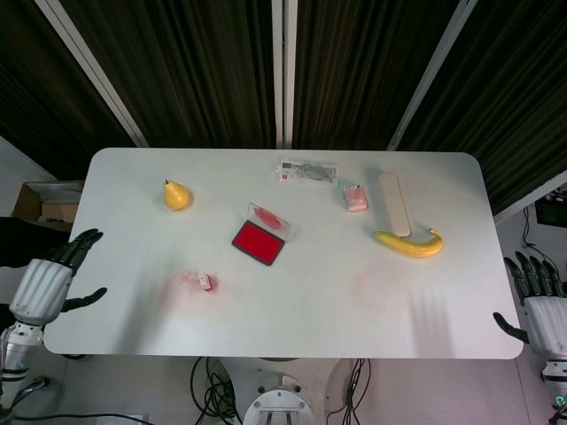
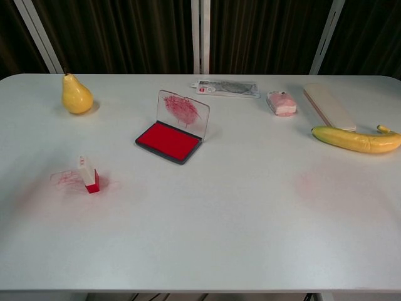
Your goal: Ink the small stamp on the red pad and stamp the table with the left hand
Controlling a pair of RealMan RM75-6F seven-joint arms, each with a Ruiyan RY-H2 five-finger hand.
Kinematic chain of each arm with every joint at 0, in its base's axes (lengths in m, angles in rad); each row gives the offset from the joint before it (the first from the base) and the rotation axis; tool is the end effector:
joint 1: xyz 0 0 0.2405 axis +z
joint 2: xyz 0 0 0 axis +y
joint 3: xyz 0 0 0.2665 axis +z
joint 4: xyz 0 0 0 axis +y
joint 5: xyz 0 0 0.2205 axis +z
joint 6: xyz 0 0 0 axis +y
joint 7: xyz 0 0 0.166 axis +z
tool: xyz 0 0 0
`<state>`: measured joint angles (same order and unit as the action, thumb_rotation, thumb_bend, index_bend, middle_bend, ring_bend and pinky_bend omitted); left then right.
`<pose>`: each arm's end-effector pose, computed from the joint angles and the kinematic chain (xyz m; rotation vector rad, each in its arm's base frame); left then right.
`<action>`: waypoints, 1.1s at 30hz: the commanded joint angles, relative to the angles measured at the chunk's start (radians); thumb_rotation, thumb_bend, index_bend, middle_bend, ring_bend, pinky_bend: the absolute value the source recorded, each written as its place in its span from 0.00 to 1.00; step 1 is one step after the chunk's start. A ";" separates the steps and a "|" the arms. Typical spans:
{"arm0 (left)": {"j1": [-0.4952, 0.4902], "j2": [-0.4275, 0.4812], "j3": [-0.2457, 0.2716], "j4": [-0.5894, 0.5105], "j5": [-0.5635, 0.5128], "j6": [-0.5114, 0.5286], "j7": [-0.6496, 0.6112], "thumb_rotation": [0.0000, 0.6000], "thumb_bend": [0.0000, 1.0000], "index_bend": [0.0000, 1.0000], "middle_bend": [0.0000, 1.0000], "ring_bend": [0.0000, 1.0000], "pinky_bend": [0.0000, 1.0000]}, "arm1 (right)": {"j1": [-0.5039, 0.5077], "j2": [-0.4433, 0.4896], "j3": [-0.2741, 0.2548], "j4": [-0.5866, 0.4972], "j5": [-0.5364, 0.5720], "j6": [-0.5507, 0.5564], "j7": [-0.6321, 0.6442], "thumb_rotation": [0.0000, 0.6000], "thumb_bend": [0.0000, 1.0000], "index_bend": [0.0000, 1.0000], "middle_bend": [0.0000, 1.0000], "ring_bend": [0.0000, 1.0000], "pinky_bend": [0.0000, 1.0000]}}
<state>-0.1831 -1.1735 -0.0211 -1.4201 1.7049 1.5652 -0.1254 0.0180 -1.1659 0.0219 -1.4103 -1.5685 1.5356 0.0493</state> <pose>-0.3043 0.2284 0.1463 -1.5918 -0.7174 -1.0973 -0.3620 -0.1773 0.1580 1.4205 -0.8218 0.8231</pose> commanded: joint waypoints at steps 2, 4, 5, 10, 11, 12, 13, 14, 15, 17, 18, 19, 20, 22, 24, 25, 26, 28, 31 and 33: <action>-0.038 -0.059 0.004 0.070 0.069 0.008 0.032 1.00 0.11 0.32 0.41 0.82 0.96 | 0.004 0.003 0.000 -0.006 0.006 -0.010 -0.009 1.00 0.09 0.00 0.00 0.00 0.00; -0.067 -0.099 0.002 0.128 0.110 0.008 0.056 1.00 0.12 0.33 0.41 0.85 0.97 | 0.007 0.006 0.000 -0.012 0.005 -0.014 -0.014 1.00 0.09 0.00 0.00 0.00 0.00; -0.082 -0.118 0.003 0.155 0.124 0.004 0.054 1.00 0.12 0.33 0.41 0.86 0.97 | 0.007 0.007 0.000 -0.014 0.004 -0.015 -0.017 1.00 0.09 0.00 0.00 0.00 0.00; -0.161 -0.222 0.014 0.303 0.200 -0.005 0.003 1.00 0.12 0.34 0.39 0.88 0.98 | 0.006 0.003 -0.005 -0.016 0.001 -0.014 -0.021 1.00 0.09 0.00 0.00 0.00 0.00; -0.181 -0.246 0.018 0.340 0.216 -0.009 -0.005 1.00 0.12 0.34 0.38 0.89 0.98 | 0.004 0.002 -0.007 -0.014 0.001 -0.014 -0.021 1.00 0.09 0.00 0.00 0.00 0.00; -0.195 -0.263 0.022 0.367 0.227 -0.014 -0.008 1.00 0.12 0.34 0.37 0.89 0.98 | 0.002 0.002 -0.008 -0.013 0.002 -0.014 -0.022 1.00 0.09 0.00 0.00 0.00 0.00; -0.215 -0.283 0.027 0.400 0.241 -0.021 -0.011 1.00 0.12 0.34 0.36 0.89 0.98 | 0.000 0.002 -0.009 -0.011 0.005 -0.014 -0.022 1.00 0.09 0.00 0.00 0.00 0.00; -0.230 -0.298 0.031 0.425 0.252 -0.026 -0.013 1.00 0.12 0.34 0.36 0.89 0.98 | -0.001 0.002 -0.008 -0.010 0.006 -0.012 -0.022 1.00 0.10 0.00 0.00 0.00 0.00; -0.244 -0.312 0.037 0.451 0.263 -0.031 -0.015 1.00 0.12 0.34 0.36 0.89 0.98 | -0.003 0.003 -0.008 -0.010 0.008 -0.011 -0.021 1.00 0.10 0.00 0.00 0.00 0.00; -0.275 -0.347 0.050 0.513 0.291 -0.030 -0.014 1.00 0.12 0.34 0.36 0.89 0.99 | -0.006 0.005 -0.007 -0.008 0.010 -0.006 -0.020 1.00 0.10 0.00 0.00 0.00 0.00; -0.286 -0.363 0.057 0.541 0.304 -0.025 -0.015 1.00 0.12 0.34 0.35 0.89 0.99 | -0.007 0.005 -0.007 -0.008 0.011 -0.005 -0.020 1.00 0.09 0.00 0.00 0.00 0.00; -0.296 -0.380 0.063 0.570 0.315 -0.018 -0.017 1.00 0.12 0.34 0.35 0.89 0.99 | -0.007 0.006 -0.007 -0.008 0.012 -0.006 -0.021 1.00 0.09 0.00 0.00 0.00 0.00; -0.310 -0.404 0.070 0.610 0.328 -0.007 -0.022 1.00 0.12 0.34 0.35 0.89 0.99 | -0.007 0.006 -0.006 -0.007 0.015 -0.008 -0.022 1.00 0.09 0.00 0.00 0.00 0.00; -0.327 -0.439 0.080 0.670 0.340 0.004 -0.033 1.00 0.12 0.34 0.35 0.89 0.99 | -0.005 0.006 -0.006 -0.008 0.018 -0.015 -0.025 1.00 0.09 0.00 0.00 0.00 0.00; -0.343 -0.471 0.095 0.725 0.341 -0.010 -0.043 1.00 0.12 0.34 0.34 0.90 0.99 | -0.002 0.008 -0.007 -0.011 0.020 -0.024 -0.031 1.00 0.09 0.00 0.00 0.00 0.00; -0.350 -0.483 0.100 0.743 0.341 -0.014 -0.048 1.00 0.12 0.34 0.34 0.90 0.99 | -0.001 0.008 -0.007 -0.013 0.020 -0.026 -0.034 1.00 0.09 0.00 0.00 0.00 0.00; -0.358 -0.498 0.107 0.765 0.340 -0.019 -0.056 1.00 0.12 0.34 0.34 0.90 0.99 | 0.001 0.008 -0.007 -0.016 0.019 -0.028 -0.039 1.00 0.09 0.00 0.00 0.00 0.00; -0.370 -0.517 0.121 0.797 0.338 -0.030 -0.073 1.00 0.12 0.34 0.34 0.90 0.99 | 0.003 0.009 -0.007 -0.022 0.018 -0.031 -0.047 1.00 0.09 0.00 0.00 0.00 0.00; -0.382 -0.537 0.138 0.827 0.336 -0.033 -0.092 1.00 0.12 0.34 0.34 0.90 0.99 | 0.005 0.009 -0.006 -0.029 0.021 -0.035 -0.056 1.00 0.09 0.00 0.00 0.00 0.00; -0.390 -0.549 0.147 0.844 0.330 -0.033 -0.105 1.00 0.12 0.34 0.34 0.90 0.99 | 0.007 0.008 -0.005 -0.032 0.024 -0.040 -0.063 1.00 0.09 0.00 0.00 0.00 0.00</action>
<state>-0.5674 -1.7160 0.1207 -0.5823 2.0375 1.5342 -0.2243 0.0241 -1.1573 0.0163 -1.4411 -1.5454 1.4969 -0.0126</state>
